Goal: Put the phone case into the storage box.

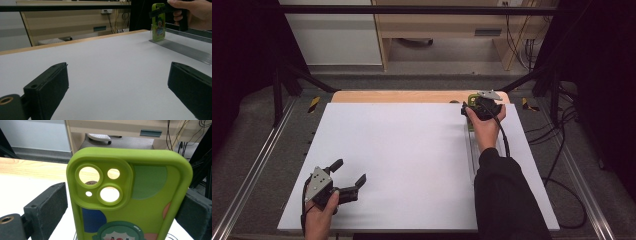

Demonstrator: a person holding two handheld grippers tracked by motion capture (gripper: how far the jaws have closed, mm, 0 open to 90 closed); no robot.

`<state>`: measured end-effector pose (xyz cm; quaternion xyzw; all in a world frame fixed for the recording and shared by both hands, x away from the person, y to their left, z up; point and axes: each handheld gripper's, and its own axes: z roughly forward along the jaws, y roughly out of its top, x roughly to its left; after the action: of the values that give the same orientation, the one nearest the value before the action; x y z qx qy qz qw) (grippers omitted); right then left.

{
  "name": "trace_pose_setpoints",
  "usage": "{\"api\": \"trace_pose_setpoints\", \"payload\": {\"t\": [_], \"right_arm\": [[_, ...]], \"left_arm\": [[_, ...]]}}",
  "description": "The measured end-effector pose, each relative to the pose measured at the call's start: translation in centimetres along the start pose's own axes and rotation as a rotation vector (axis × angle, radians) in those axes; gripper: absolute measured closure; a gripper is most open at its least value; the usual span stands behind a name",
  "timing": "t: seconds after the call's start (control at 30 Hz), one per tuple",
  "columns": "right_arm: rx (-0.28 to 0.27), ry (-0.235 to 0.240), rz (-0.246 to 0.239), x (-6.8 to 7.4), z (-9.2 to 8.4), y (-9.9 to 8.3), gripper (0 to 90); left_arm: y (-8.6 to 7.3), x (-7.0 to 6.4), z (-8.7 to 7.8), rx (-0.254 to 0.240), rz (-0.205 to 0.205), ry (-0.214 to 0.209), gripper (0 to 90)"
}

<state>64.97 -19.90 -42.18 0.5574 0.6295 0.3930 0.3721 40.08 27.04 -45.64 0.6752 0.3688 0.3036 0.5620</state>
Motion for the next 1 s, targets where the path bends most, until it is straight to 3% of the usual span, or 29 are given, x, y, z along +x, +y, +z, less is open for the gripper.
{"api": "trace_pose_setpoints", "payload": {"t": [0.5, 1.0], "right_arm": [[-0.012, -0.008, 0.005, -0.13, -0.13, 0.11, 6.1], [-0.061, -0.023, -0.008, 0.02, -0.7, 0.52, 6.0]], "left_arm": [[0.0, 0.01, -0.01, 0.0, -0.001, 0.0, 2.8], [0.0, -0.01, 0.0, 0.0, 0.0, 0.0, 2.8]]}}
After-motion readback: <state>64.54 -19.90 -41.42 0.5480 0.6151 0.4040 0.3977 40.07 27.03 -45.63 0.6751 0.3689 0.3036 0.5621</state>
